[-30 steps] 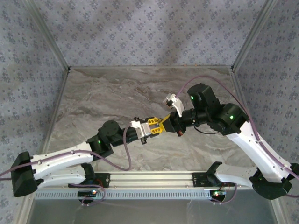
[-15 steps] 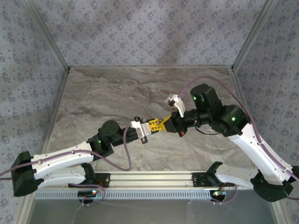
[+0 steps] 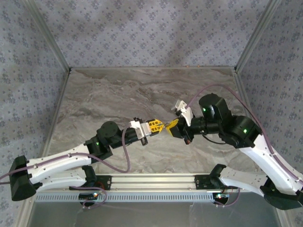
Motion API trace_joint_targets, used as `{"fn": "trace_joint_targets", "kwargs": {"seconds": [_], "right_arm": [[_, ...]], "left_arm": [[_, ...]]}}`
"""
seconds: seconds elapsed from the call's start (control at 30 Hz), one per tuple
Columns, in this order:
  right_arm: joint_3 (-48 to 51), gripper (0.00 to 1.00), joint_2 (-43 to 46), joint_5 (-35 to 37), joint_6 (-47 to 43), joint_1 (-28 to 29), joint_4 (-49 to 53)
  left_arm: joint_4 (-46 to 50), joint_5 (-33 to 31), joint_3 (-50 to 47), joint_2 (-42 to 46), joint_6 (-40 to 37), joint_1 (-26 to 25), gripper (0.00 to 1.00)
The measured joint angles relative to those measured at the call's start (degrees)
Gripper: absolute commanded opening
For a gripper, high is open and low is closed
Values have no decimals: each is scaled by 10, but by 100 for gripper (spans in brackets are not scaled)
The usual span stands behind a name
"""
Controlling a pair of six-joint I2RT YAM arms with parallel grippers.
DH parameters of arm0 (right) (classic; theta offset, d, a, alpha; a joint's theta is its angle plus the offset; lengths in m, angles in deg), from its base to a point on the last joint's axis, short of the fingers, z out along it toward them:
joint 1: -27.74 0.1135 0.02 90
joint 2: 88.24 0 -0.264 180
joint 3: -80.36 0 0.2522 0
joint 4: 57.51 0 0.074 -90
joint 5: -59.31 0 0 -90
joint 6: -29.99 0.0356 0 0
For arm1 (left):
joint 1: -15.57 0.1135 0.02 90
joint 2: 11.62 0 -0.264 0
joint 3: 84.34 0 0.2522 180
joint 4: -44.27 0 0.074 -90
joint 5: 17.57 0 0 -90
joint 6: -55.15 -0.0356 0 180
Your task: Remove the keys from the keyring
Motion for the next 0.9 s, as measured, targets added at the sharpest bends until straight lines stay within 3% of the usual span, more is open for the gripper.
{"fn": "trace_joint_targets", "kwargs": {"seconds": [0.33,0.9], "right_arm": [[36,0,35,69,-23,33,-48],[89,0,57,134,-47,78,-151]], "left_arm": [[9,22,8,2,52,2,0],[-48,102,-18,16,185,50,0]]}}
